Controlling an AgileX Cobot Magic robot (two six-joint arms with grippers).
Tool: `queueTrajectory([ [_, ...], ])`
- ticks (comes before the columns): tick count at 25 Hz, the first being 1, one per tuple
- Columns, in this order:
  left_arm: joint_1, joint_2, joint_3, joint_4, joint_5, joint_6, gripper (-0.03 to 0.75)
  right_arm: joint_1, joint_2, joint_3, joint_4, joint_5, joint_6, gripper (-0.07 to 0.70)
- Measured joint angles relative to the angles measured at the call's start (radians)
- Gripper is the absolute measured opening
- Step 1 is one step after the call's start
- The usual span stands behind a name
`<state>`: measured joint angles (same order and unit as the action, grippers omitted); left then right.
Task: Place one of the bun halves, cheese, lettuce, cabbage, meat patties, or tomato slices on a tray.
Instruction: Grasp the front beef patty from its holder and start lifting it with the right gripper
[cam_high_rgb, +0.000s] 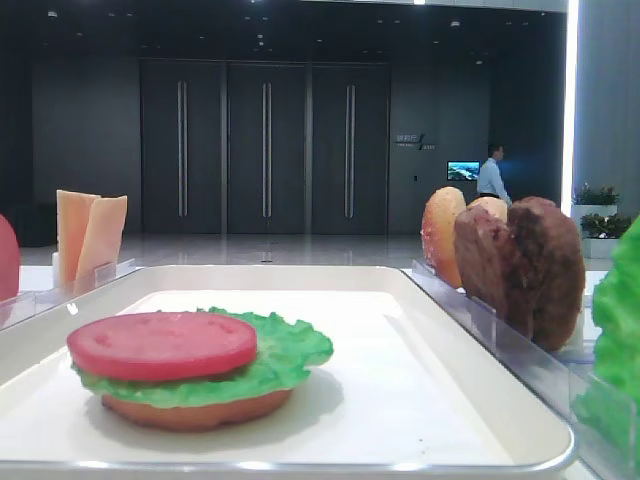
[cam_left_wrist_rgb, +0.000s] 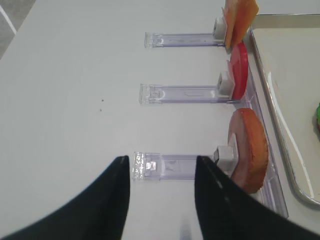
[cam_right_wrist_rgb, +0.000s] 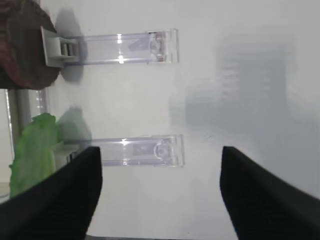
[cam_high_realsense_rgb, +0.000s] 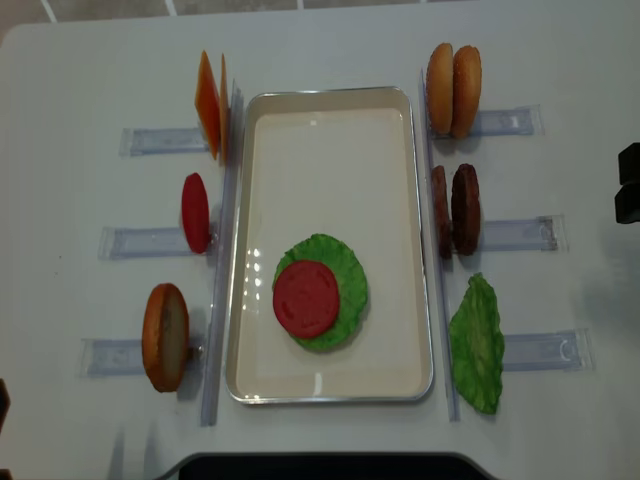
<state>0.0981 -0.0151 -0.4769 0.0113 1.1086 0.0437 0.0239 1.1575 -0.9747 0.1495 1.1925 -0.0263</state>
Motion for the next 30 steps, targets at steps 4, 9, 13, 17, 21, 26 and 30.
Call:
queueTrajectory([
  [4, 0.0, 0.0, 0.0, 0.0, 0.0, 0.0, 0.328, 0.157, 0.001, 0.0, -0.025, -0.022, 0.116, 0.467],
  [9, 0.0, 0.0, 0.0, 0.0, 0.0, 0.0, 0.328, 0.431, 0.074, -0.057, -0.106, -0.058, 0.327, 0.456],
  [13, 0.0, 0.0, 0.0, 0.0, 0.0, 0.0, 0.328, 0.606, 0.203, -0.172, -0.174, -0.065, 0.459, 0.455],
  [17, 0.0, 0.0, 0.0, 0.0, 0.0, 0.0, 0.328, 0.674, 0.302, -0.243, -0.228, -0.061, 0.514, 0.455],
  [21, 0.0, 0.0, 0.0, 0.0, 0.0, 0.0, 0.328, 0.676, 0.367, -0.25, -0.232, -0.068, 0.533, 0.459],
  [26, 0.0, 0.0, 0.0, 0.0, 0.0, 0.0, 0.328, 0.676, 0.403, -0.25, -0.228, -0.12, 0.535, 0.469],
  [30, 0.0, 0.0, 0.0, 0.0, 0.0, 0.0, 0.328, 0.676, 0.407, -0.25, -0.228, -0.182, 0.535, 0.473],
])
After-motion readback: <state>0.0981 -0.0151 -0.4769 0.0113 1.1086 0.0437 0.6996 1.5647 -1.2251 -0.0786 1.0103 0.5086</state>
